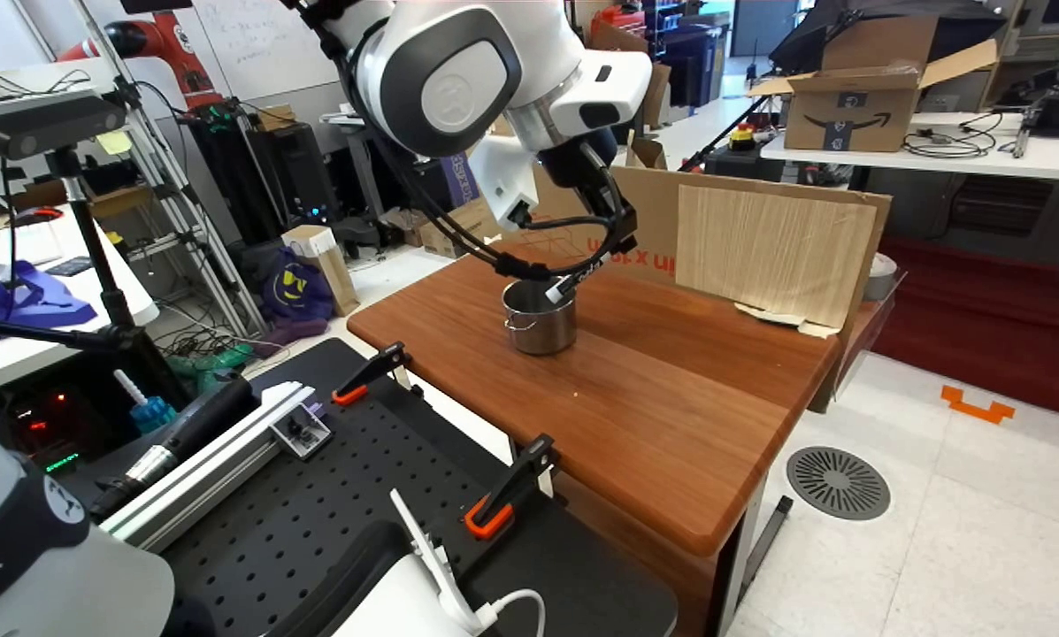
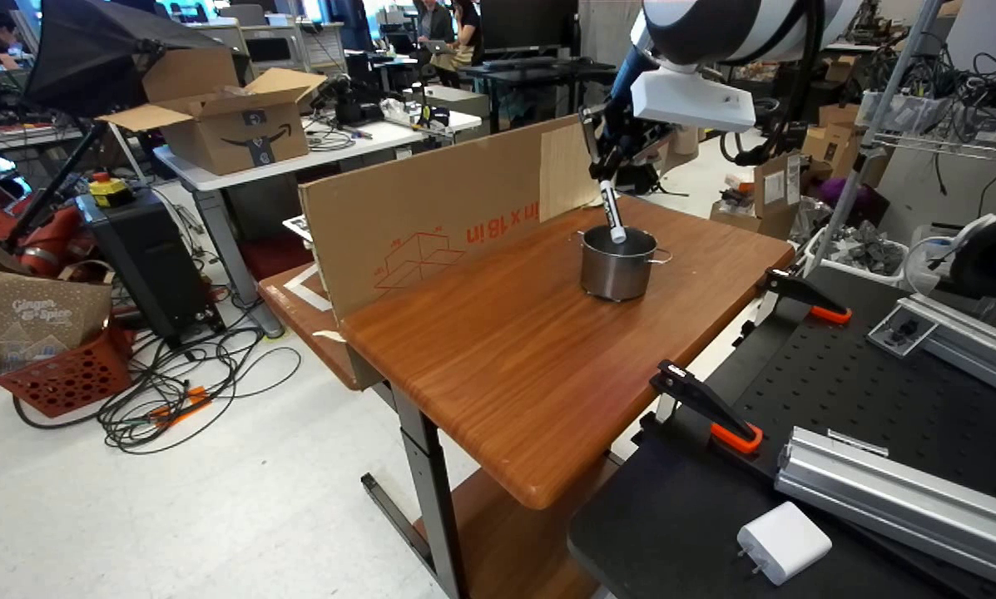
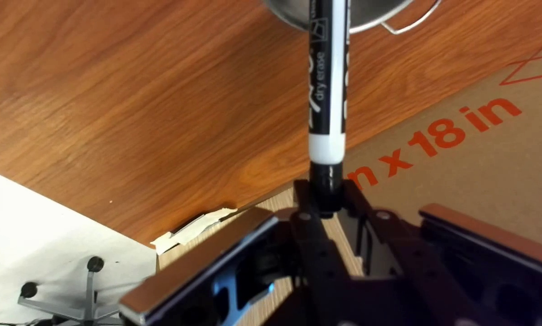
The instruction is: Put the black marker in the pot
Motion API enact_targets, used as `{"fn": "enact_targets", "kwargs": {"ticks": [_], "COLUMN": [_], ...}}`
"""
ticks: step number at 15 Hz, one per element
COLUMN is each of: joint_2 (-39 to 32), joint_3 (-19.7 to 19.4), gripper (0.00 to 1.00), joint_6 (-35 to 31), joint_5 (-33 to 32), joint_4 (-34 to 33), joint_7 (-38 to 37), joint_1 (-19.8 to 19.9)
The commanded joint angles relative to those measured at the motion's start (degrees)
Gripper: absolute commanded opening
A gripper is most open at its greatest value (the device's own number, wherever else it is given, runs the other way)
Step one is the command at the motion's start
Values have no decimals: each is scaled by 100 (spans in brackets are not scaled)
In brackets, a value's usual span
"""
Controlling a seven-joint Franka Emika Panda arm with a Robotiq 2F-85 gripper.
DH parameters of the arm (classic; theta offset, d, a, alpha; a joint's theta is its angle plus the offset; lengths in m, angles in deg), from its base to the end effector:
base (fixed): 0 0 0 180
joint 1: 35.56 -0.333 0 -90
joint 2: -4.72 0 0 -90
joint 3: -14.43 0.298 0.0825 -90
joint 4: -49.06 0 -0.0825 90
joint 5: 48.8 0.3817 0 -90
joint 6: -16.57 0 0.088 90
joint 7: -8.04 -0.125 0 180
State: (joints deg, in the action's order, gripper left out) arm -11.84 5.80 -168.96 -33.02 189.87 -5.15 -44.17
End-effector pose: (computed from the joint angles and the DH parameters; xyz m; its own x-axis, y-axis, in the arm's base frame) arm 0.5207 -0.0295 0.2073 0.7688 -0.4601 0.4442 -0.4319 -0.8858 -0.1700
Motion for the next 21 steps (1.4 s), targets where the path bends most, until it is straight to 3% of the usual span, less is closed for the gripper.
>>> {"fn": "enact_targets", "kwargs": {"ticks": [1,8,9,11,18,21], "joint_2": [-183,-315,-298,-270,-265,-107], "joint_3": [-322,-497,-466,-449,-420,-349], "gripper": [5,5,44,50,99,100], "joint_6": [-179,-1,30,138,197,304], "joint_5": [-39,-13,-13,-25,-26,-45], "joint_4": [-26,-121,-128,-159,-222,-170], "joint_7": [-13,-10,-5,10,13,60], "joint_1": [-422,-724,-691,-661,-629,-551]}}
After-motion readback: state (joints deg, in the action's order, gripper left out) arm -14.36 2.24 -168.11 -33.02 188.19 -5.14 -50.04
